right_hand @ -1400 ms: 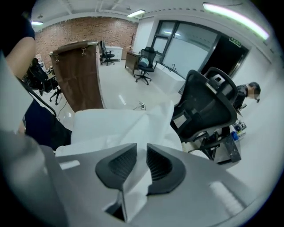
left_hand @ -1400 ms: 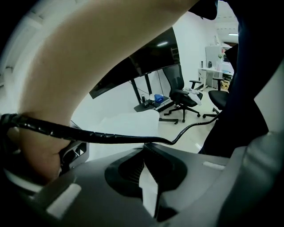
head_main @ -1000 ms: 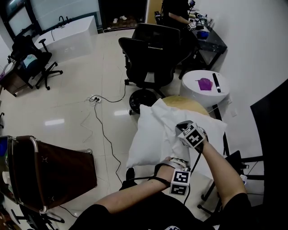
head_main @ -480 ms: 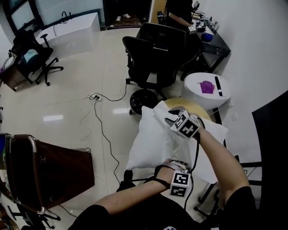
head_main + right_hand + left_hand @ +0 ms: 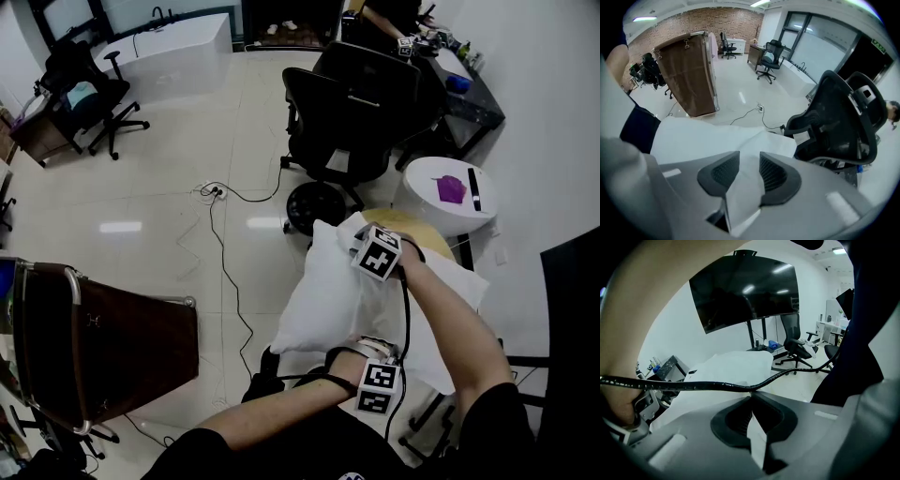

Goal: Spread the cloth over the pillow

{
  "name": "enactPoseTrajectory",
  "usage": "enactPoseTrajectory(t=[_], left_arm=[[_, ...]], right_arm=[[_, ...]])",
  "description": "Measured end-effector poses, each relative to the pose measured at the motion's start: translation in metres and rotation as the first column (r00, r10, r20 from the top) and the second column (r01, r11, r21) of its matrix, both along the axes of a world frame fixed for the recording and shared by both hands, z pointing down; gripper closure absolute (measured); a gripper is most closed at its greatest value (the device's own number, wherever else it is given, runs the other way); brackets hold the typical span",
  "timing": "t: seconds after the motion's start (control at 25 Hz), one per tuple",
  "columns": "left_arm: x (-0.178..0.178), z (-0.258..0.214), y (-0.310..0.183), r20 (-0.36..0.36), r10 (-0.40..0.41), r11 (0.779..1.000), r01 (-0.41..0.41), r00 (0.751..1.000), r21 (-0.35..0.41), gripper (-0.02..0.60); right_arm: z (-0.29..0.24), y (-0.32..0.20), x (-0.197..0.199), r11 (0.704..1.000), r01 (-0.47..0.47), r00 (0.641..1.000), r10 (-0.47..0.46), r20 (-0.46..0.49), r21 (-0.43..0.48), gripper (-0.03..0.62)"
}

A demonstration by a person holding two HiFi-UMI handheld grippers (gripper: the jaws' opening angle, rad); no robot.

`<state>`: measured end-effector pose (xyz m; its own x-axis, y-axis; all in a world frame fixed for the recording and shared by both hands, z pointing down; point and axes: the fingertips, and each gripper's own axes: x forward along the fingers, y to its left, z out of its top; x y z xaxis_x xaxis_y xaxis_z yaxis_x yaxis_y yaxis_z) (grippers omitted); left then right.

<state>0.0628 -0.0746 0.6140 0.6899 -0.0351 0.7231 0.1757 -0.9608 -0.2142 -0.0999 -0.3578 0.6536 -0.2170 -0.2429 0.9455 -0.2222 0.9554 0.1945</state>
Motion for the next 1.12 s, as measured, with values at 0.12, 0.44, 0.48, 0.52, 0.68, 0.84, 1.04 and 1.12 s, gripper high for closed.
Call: enactPoseTrajectory(t=[0.12, 0.44, 0.48, 0.52, 0.68, 0.84, 1.04, 1.12], left_arm=[[-0.003, 0.005, -0.001, 0.006, -0.009, 1.000, 0.009, 1.000, -0.010, 0.580], [-0.018, -0.002, 0.000, -0.015, -0.042, 0.998, 0.041, 0.999, -0.043, 0.580], [-0.022, -0.006, -0.002, -0.023, -0.057, 0.997, 0.056, 0.998, -0.048, 0.580], [-0.028, -0.010, -0.004, -0.031, -0.076, 0.996, 0.074, 0.997, -0.051, 0.580], [-0.060, -0.025, -0.014, -0.044, -0.157, 0.987, 0.155, 0.987, -0.048, 0.580], [-0.108, -0.035, -0.029, -0.039, -0.263, 0.965, 0.262, 0.964, -0.016, 0.581], [-0.177, -0.031, -0.044, 0.010, -0.406, 0.914, 0.406, 0.914, 0.024, 0.581], [-0.205, -0.028, -0.048, 0.028, -0.462, 0.887, 0.462, 0.886, 0.027, 0.581]], right_arm=[[0.006, -0.001, 0.003, 1.000, -0.024, 1.000, 0.024, 0.008, -0.012, 0.513], [-0.021, -0.004, 0.003, 0.993, -0.120, 0.983, 0.118, 0.141, 0.003, 0.582], [-0.028, -0.006, 0.005, 0.991, -0.134, 0.977, 0.130, 0.169, 0.011, 0.582], [-0.035, -0.009, 0.006, 0.989, -0.147, 0.971, 0.140, 0.195, 0.021, 0.582], [-0.070, -0.014, 0.011, 0.979, -0.196, 0.943, 0.176, 0.284, 0.046, 0.582], [-0.096, -0.024, 0.010, 0.966, -0.252, 0.907, 0.216, 0.363, 0.055, 0.582], [-0.115, -0.042, -0.005, 0.951, -0.297, 0.876, 0.235, 0.421, 0.087, 0.582], [-0.118, -0.048, -0.017, 0.945, -0.317, 0.860, 0.247, 0.446, 0.086, 0.582]])
